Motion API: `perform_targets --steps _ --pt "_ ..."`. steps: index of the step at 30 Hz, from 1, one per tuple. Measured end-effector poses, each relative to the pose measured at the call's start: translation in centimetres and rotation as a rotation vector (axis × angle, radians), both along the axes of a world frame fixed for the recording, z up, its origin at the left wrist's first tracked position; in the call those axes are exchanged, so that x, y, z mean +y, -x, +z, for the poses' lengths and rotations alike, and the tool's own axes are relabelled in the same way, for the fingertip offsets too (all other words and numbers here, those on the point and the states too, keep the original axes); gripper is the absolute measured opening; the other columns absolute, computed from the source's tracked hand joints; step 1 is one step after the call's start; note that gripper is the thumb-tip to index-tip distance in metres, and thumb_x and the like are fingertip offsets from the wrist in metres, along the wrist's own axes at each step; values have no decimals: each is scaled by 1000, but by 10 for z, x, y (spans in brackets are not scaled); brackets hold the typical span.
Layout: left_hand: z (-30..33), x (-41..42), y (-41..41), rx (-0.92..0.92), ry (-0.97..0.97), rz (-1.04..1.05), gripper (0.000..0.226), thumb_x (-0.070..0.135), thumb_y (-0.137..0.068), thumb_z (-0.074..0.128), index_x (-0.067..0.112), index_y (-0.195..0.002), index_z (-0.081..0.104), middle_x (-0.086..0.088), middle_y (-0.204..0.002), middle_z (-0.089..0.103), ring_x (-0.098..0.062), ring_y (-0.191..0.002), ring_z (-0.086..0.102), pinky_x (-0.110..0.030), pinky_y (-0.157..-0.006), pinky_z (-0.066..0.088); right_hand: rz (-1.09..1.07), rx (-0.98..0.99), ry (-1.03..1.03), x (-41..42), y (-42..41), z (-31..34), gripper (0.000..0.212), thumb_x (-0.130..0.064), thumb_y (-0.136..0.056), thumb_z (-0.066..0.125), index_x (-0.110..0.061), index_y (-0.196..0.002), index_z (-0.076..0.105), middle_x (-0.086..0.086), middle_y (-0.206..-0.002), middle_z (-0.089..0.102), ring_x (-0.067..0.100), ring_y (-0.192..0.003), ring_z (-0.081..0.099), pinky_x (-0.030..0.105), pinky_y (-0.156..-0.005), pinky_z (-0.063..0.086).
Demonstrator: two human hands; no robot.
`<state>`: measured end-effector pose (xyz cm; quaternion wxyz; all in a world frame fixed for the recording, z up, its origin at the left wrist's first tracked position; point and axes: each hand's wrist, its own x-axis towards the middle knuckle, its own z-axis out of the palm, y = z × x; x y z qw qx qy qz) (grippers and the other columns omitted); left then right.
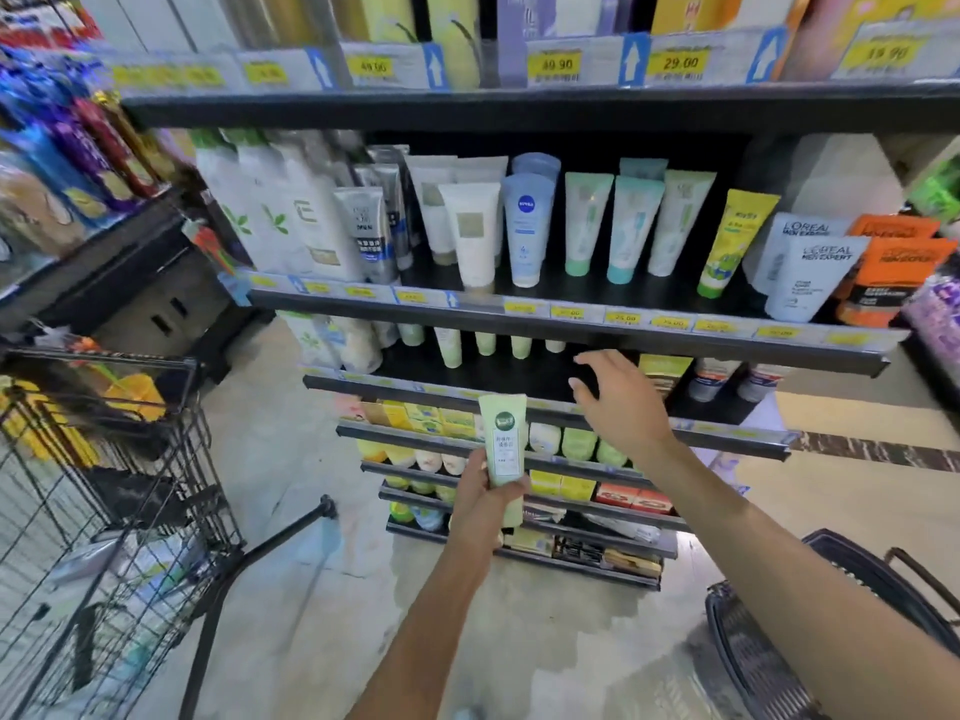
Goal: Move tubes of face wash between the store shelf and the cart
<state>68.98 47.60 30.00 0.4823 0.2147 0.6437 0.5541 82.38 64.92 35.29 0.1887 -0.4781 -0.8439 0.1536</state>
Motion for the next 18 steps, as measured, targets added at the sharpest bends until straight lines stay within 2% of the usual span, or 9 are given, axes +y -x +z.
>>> perform_targets --steps 4,7,11,13,17,18 --pt "-13 18 36 11 28 -36 46 5 -90 75 31 -123 57 4 -122 72 -17 -116 67 -35 -95 55 -12 -98 88 7 27 -33 42 -39 -103 55 -19 -139 57 5 -137 58 25 -126 57 39 -96 50" --pt "-23 36 62 52 23 -67 43 3 -92 72 25 -124 54 3 -121 71 -14 -113 67 -22 -84 52 -43 -137 117 17 42 -54 43 -42 -102 55 -19 -139 57 6 -136 58 26 -124 57 38 -93 51" --pt "-38 62 90 108 20 -96 48 9 -92 75 21 -130 49 -1 -120 71 -12 -101 70 -26 -79 55 -25 -212 125 36 54 -83 47 -45 -100 57 -19 -139 57 9 -134 59 30 -124 56 42 -95 51" --pt "-46 74 102 145 5 -107 48 8 -91 76 20 -130 50 -2 -120 71 -12 -100 70 -21 -73 54 -9 -250 123 44 57 -97 49 -48 -100 57 -20 -140 57 9 -135 58 32 -124 57 42 -96 51" --pt "-60 97 120 265 -53 -95 44 13 -88 80 28 -122 56 4 -118 72 -11 -106 69 -28 -84 58 6 -319 102 56 58 -124 53 -58 -99 51 -22 -136 60 9 -132 60 32 -119 60 43 -93 53" --pt "-61 102 123 283 -70 -95 45 14 -88 80 30 -121 55 4 -116 73 -11 -106 69 -26 -83 57 6 -350 82 58 56 -131 53 -59 -100 48 -21 -135 60 9 -130 61 32 -118 60 44 -93 53"
